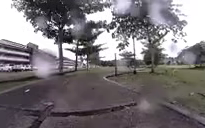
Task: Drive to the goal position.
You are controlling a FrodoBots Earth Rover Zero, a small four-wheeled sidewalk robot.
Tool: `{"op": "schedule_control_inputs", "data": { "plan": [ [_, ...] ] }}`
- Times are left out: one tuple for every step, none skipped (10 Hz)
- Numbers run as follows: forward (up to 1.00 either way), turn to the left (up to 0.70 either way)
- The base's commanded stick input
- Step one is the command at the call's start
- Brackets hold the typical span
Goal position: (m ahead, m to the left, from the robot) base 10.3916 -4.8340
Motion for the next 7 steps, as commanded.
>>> {"op": "schedule_control_inputs", "data": {
  "plan": [
    [0.69,0.0],
    [0.69,0.0],
    [0.69,0.0],
    [0.69,0.0],
    [0.69,0.0],
    [0.69,0.0],
    [0.69,0.0]
  ]
}}
